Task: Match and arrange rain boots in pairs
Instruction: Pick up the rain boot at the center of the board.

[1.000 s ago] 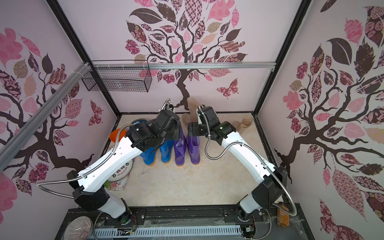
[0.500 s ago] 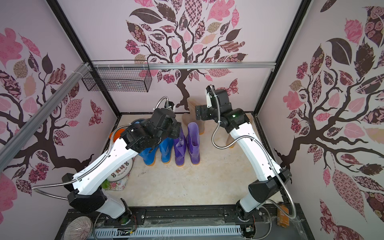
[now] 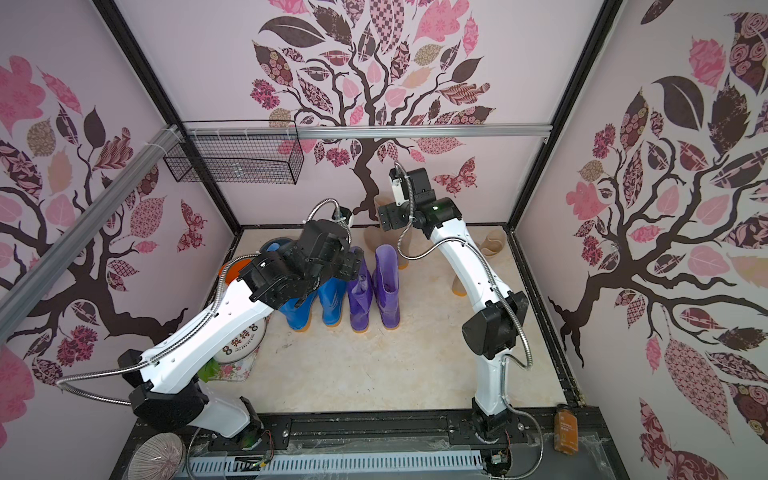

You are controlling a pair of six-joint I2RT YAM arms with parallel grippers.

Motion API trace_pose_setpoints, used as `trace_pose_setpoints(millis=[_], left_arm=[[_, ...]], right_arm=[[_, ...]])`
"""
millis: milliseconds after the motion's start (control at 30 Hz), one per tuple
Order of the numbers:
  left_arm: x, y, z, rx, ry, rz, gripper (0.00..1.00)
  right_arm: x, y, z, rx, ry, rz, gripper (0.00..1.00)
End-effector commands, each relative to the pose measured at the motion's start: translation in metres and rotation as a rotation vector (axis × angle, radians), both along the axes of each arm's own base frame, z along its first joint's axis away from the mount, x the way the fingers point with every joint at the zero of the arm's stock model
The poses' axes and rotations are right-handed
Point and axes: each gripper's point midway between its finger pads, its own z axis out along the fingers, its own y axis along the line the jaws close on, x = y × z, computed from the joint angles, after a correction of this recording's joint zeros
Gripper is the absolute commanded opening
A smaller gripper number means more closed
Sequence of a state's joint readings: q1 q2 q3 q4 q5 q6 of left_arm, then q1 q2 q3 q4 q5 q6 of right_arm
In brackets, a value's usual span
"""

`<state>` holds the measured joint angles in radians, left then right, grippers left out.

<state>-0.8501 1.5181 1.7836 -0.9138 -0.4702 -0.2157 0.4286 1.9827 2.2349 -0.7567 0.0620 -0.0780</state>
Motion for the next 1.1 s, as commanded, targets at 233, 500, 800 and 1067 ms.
trace_pose_setpoints(millis=[233,500,800,1067], left_arm=[[0.002,0.025,-0.005,0.046,-0.016,0.051,0.74],[0.002,0.032,-0.006,0.048,-0.011,0.076,0.74],[-0.001,0.034,-0.006,0.021,-0.002,0.084,0.74],[-0.005,0.034,-0.004,-0.011,0.003,0.083,0.74]], right_arm=[[0.040,0.006,-0.033,-0.087,-0.011,0.009,0.93],[0.050,0.005,-0.054,-0.114,0.014,-0.003,0.80],[0.047,0.009,-0.053,-0.103,0.017,0.025,0.44],[0.042,0.009,-0.046,-0.097,0.004,0.044,0.22]])
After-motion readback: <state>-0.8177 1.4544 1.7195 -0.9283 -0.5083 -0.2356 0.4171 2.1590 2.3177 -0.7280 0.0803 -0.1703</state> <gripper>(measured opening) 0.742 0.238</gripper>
